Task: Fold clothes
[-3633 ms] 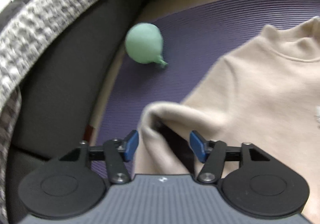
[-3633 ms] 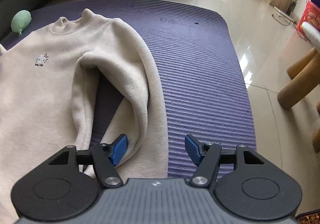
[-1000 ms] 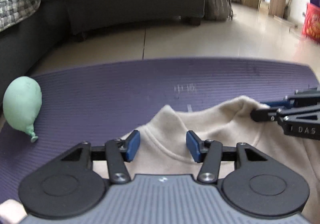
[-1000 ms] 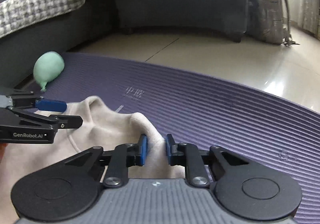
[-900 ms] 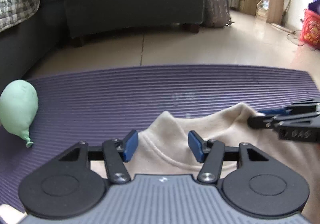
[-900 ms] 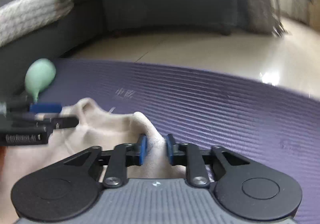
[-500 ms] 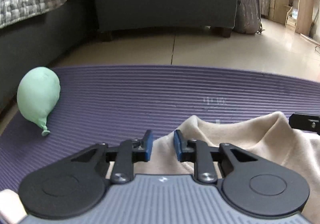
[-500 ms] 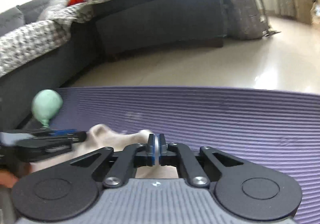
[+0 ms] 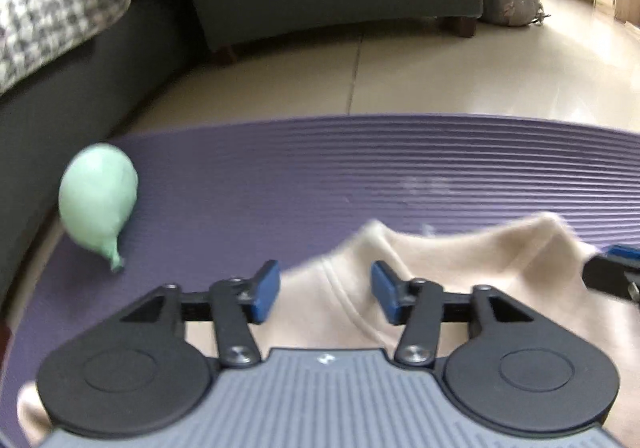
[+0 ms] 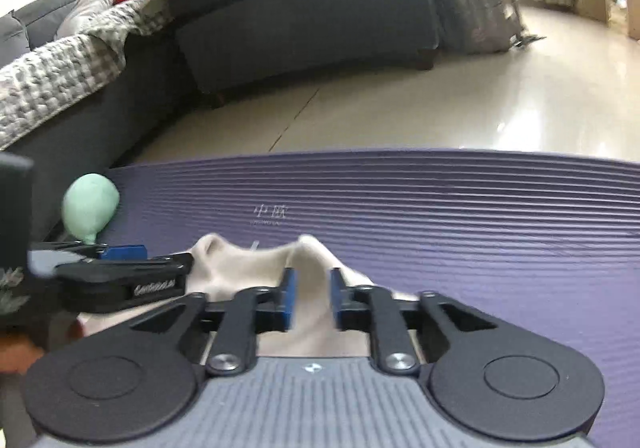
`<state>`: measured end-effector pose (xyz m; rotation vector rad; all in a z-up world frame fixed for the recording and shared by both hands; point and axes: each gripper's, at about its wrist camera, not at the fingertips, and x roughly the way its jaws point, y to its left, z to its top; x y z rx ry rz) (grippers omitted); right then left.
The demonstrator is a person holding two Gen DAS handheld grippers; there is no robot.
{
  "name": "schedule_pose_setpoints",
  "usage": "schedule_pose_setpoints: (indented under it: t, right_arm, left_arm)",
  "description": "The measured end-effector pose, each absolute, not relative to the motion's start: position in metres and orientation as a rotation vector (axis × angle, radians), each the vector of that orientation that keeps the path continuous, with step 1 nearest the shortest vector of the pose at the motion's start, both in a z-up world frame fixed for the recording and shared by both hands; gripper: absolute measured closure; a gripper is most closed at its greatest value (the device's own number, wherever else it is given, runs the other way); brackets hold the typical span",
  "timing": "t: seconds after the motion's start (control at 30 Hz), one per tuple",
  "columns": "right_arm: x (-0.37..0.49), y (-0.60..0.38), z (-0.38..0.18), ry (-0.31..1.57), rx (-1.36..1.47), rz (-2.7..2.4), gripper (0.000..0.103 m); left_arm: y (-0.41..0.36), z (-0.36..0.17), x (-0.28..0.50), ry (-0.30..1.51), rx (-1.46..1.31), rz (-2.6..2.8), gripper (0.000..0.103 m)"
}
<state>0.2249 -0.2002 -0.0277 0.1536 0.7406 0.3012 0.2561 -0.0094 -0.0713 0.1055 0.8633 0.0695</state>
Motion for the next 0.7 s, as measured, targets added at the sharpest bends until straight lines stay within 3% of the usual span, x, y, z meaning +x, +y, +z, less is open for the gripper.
schedule_pose_setpoints:
  t: [0.2, 0.27, 0.43, 0.5, 0.7]
  right_arm:
    - [0.122, -0.248, 0.009, 0.812, 0.059, 0.191, 0.066]
    - [0.088, -0.270, 0.015, 0.847, 0.069, 0.147, 0.059]
    - [0.015, -0.307, 0.019, 0.936, 0.035, 0.049, 0.054]
    - [-0.009, -0.321, 0.020, 0.947, 0.006, -0.007, 0.050]
    - [-0.025, -0.360, 0.007, 0.938, -0.115, -0.103, 0.050]
  left_arm:
    - [-0.045, -0.056, 0.180, 1.031, 0.186, -0.107, 0.027]
    - [-0.055, -0.051, 0.151, 1.046, 0.232, -0.137, 0.025]
    - [-0.080, -0.045, 0.102, 1.079, 0.296, -0.173, 0.020]
    - [-0.097, -0.040, 0.091, 1.075, 0.305, -0.199, 0.019]
    - [-0.155, -0.028, 0.080, 0.953, 0.420, -0.295, 0.018]
